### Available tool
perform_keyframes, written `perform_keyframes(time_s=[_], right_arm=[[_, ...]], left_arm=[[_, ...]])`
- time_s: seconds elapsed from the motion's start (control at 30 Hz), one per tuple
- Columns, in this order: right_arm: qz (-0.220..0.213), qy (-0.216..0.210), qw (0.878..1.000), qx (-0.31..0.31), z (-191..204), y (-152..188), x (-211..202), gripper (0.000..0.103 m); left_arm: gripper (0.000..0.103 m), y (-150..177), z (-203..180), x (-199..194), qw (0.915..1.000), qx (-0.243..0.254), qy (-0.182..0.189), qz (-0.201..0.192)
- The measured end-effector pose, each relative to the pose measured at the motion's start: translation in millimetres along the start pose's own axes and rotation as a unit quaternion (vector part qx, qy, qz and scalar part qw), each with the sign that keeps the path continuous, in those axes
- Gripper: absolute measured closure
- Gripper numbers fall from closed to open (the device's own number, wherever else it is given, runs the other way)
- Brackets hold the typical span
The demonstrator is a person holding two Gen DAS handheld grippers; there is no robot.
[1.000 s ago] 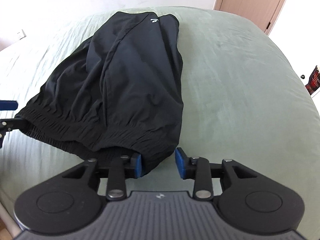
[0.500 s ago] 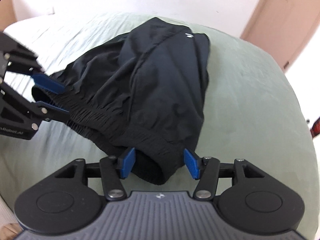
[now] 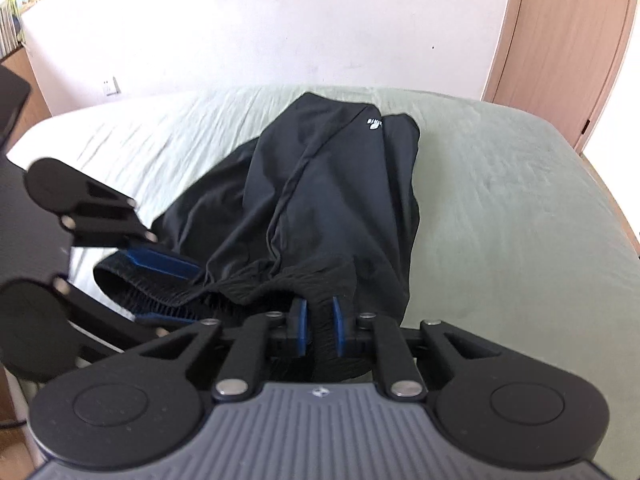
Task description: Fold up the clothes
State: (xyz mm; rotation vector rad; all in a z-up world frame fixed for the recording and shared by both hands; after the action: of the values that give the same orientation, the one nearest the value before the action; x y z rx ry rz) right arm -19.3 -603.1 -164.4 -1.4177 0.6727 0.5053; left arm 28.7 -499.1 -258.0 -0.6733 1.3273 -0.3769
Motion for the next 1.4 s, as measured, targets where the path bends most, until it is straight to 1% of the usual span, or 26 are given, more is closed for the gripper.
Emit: perform_keyframes(time_s=[0.17,0.2,0.3,0.4,0.53,0.57,0.6,0.63,0.67,0.73,0.77,0.83,0.93,1.03,1.1,1.2,1.4], right_arm=[[-0.004,-0.007,1.0,0.002,0.4,-4.3,-2.4,0.089],[-0.004,-0.008,1.0,0.003,-0.5,-4.5,-2.8,0.089],[-0.005,-0.009,1.0,0.007,-4.0,-4.8,-4.3,0.089],[-0.007,-0.012,1.0,0.016,-6.9,-6.7,-6.0,0.089],[-0.007,-0.018,0.999,0.036,-9.4,-9.0,-3.8,0.088],[-0.007,-0.02,0.999,0.044,-9.4,-9.2,-3.8,0.088],[-0.008,-0.021,0.998,0.053,-9.2,-9.4,-4.1,0.085],[-0.009,-0.022,0.998,0.059,-9.0,-9.4,-4.4,0.079],[-0.01,-0.022,0.997,0.069,-8.5,-9.0,-6.3,0.066],[-0.013,-0.017,0.996,0.085,-8.7,-8.1,-9.4,0.05],[-0.014,-0.016,0.995,0.096,-7.7,-6.8,-11.5,0.048],[-0.006,-0.02,0.993,0.115,-5.8,-2.6,-12.0,0.048],[0.022,-0.032,0.986,0.165,0.2,11.4,-5.6,0.048],[0.049,-0.039,0.974,0.22,9.1,28.4,5.3,0.048],[0.061,-0.047,0.962,0.263,17.4,39.8,14.3,0.048],[0.065,-0.05,0.949,0.306,27.1,48.6,25.0,0.048],[0.057,-0.036,0.936,0.346,43.4,54.2,44.0,0.048]], left_arm=[[0.064,-13.0,-5.7,16.5,0.9993,0.036,-0.009,-0.004],[0.072,-15.3,-7.0,20.1,0.9989,0.046,-0.013,-0.003],[0.09,-20.1,-4.9,26.8,0.9985,0.051,-0.019,0.001],[0.097,-25.1,2.8,29.6,0.9988,0.042,-0.023,0.003],[0.098,-31.8,16.5,26.4,0.9989,0.027,-0.037,0.001],[0.098,-35.6,24.6,24.2,0.9987,0.021,-0.046,-0.004],[0.098,-39.6,33.2,21.7,0.9983,0.015,-0.055,-0.01],[0.098,-41.5,37.3,20.1,0.9981,0.013,-0.059,-0.011],[0.098,-45.4,45.3,16.4,0.9977,0.008,-0.066,-0.015],[0.098,-52.5,60.6,7.9,0.9965,0.0,-0.08,-0.023],[0.098,-55.4,67.5,4.2,0.9959,-0.003,-0.087,-0.027],[0.098,-60.2,80.9,-2.7,0.9946,-0.01,-0.098,-0.033],[0.098,-66.6,107.4,-15.8,0.9914,-0.027,-0.121,-0.043],[0.098,-69.3,122.0,-25.5,0.9893,-0.043,-0.131,-0.049],[0.098,-68.2,134.7,-33.3,0.9874,-0.059,-0.138,-0.051],[0.098,-65.1,143.9,-36.9,0.9863,-0.069,-0.141,-0.051],[0.098,-61.8,152.3,-41.0,0.9851,-0.082,-0.141,-0.054]])
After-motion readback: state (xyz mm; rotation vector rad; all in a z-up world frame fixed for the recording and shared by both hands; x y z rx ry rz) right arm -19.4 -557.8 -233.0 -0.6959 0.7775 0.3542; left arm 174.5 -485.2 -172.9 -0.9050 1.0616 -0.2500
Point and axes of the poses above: each gripper's, at about its wrist camera, not at the fingertips, and x roughly the way its jaws point, z to its left, y to its underside, the point moved 9 cm from there along x, roughly the way its jaws point, and after that the axes turned 10 degrees about -z, right-handed, at the moved point
